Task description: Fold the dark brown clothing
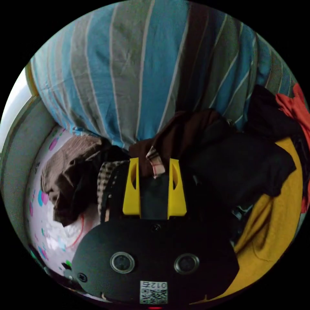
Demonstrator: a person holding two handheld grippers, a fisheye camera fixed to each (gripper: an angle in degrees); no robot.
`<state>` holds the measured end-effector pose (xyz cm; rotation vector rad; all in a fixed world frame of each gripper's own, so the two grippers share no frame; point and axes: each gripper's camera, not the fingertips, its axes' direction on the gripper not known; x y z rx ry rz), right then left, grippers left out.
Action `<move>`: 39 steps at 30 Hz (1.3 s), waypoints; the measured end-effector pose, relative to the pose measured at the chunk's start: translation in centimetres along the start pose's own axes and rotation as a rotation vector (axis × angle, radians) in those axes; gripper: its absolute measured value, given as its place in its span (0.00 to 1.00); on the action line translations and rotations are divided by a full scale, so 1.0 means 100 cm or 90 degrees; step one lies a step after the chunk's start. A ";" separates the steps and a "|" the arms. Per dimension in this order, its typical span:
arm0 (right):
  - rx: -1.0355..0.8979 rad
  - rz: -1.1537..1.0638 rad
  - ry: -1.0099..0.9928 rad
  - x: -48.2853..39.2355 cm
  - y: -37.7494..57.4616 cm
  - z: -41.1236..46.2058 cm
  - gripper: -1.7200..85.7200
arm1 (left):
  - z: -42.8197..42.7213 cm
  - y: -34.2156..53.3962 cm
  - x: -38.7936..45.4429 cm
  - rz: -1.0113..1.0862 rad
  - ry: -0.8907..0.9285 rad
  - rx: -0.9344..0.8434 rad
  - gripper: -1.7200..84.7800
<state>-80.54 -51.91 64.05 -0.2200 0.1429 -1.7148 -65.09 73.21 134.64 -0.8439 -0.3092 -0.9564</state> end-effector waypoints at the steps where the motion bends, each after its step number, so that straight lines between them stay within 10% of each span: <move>1: 0.003 0.013 0.029 0.001 -0.010 0.014 0.18 | -0.001 -0.002 -0.004 -0.003 -0.003 0.004 0.03; 7: -0.028 0.020 0.017 0.031 -0.036 0.056 0.03 | 0.002 -0.022 -0.031 -0.019 -0.029 0.015 0.05; 21: -0.118 -0.260 -0.383 0.017 0.060 -0.029 0.01 | -0.034 -0.038 0.035 -0.029 -0.133 0.015 0.15; 39: -0.046 -0.499 -0.755 -0.094 0.162 -0.172 0.01 | -0.352 0.175 0.162 0.047 -0.354 0.095 0.09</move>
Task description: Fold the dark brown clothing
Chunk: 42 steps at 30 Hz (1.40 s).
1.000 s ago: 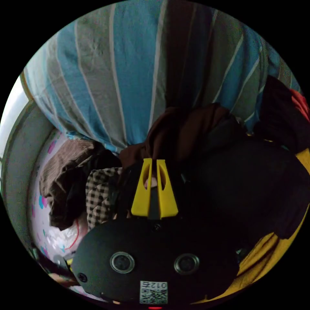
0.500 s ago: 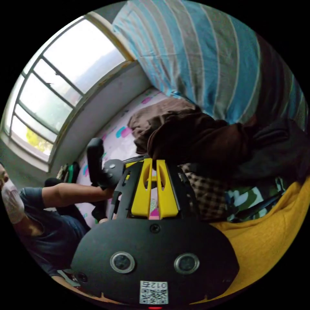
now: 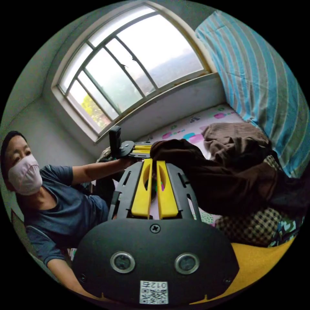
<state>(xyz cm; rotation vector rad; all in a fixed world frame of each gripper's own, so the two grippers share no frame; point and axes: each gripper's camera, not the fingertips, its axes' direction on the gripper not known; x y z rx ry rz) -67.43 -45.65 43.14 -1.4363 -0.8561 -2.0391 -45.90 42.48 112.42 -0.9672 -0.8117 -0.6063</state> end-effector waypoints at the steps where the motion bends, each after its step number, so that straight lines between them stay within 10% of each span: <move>1: -0.010 -0.017 -0.025 -0.010 -0.007 0.014 0.01 | -0.029 0.017 -0.007 0.006 -0.023 0.004 0.12; 14: -0.183 -0.151 -0.117 -0.146 -0.080 0.172 0.01 | -0.209 0.105 0.010 0.251 -0.018 0.018 0.18; 26: -0.345 -0.317 -0.150 -0.294 -0.194 0.346 0.01 | -0.381 0.225 -0.072 0.231 -0.037 0.066 0.03; 42: 0.033 -0.324 -0.259 -0.338 -0.294 0.424 0.03 | -0.653 0.244 -0.147 -0.056 -0.419 0.106 0.02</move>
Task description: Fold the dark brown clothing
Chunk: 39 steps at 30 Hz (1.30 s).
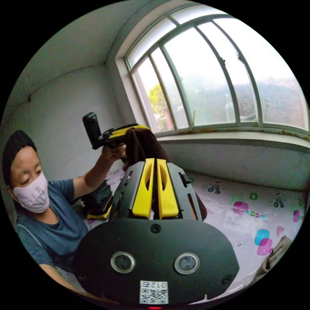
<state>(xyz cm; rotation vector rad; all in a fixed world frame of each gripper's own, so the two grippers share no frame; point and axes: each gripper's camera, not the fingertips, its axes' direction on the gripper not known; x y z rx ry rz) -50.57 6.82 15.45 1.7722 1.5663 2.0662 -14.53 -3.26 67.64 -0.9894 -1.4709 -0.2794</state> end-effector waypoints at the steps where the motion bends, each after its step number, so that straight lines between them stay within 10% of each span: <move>1: 0.023 0.002 0.035 0.000 0.007 0.004 0.03 | -0.007 -0.005 -0.005 -0.001 -0.026 -0.013 0.02; 15: -0.146 -0.060 0.158 -0.020 0.112 0.167 0.16 | -0.018 -0.020 -0.071 -0.103 -0.163 -0.093 0.02; 20: -0.188 -0.055 0.257 -0.013 0.124 0.200 0.02 | -0.014 -0.001 -0.087 -0.112 -0.182 -0.125 0.02; 32: -0.015 0.019 0.406 -0.017 0.041 0.050 0.01 | -0.011 0.115 -0.167 -0.264 -0.157 -0.198 0.02; 39: 0.012 -0.028 0.482 -0.077 0.022 0.016 0.01 | -0.013 0.104 -0.126 -0.136 -0.156 -0.219 0.02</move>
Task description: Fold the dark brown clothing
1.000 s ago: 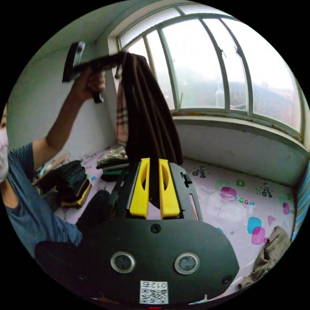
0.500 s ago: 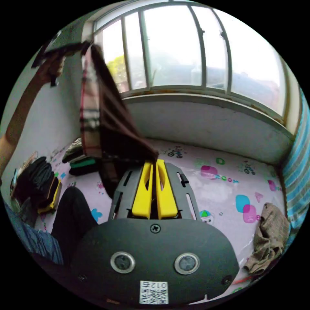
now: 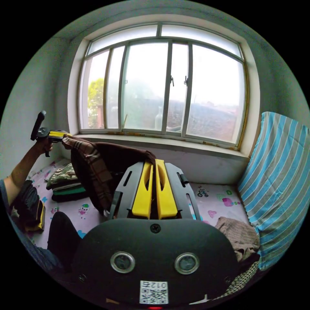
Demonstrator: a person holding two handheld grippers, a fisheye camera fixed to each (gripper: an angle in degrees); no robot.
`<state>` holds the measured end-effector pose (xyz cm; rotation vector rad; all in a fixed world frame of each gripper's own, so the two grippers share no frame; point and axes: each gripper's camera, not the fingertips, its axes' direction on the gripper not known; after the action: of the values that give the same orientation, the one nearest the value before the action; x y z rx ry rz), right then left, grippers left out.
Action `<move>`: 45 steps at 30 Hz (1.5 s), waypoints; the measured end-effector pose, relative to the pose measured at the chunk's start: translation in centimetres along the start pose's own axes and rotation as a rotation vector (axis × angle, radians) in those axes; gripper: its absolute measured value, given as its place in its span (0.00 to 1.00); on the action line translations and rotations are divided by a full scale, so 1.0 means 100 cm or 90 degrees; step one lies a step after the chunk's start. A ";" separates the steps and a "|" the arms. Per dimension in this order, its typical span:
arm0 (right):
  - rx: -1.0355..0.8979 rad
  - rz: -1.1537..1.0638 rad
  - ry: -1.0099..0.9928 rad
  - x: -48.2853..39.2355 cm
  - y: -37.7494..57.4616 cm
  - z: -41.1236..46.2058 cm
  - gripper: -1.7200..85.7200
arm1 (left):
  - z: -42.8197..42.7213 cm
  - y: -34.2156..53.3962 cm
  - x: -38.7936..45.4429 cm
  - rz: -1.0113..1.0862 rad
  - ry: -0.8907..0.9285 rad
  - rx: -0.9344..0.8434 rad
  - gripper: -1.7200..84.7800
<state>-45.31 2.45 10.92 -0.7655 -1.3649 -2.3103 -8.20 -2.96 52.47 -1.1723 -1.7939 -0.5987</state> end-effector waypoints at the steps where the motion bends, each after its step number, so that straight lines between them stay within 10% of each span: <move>1: 0.004 0.002 0.003 -0.003 0.004 -0.008 0.01 | -0.002 0.000 0.003 0.008 -0.001 -0.001 0.02; 19: 0.112 -0.056 0.118 -0.030 0.029 -0.060 0.01 | -0.008 -0.025 0.029 0.115 0.052 0.052 0.02; 28: -0.170 0.005 0.105 0.057 0.036 0.179 0.01 | 0.269 -0.125 0.036 0.110 0.136 -0.201 0.02; 34: -0.342 0.164 0.080 0.136 0.085 0.373 0.06 | 0.483 -0.133 0.054 -0.142 0.109 -0.267 0.03; 45: -0.559 0.195 -0.057 0.163 0.244 0.424 0.07 | 0.619 -0.035 0.092 -0.165 0.211 -0.388 0.03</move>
<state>-33.42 27.79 54.24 -1.2174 -0.1516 -2.5822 -38.29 47.29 30.24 -1.1402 -1.5233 -1.4778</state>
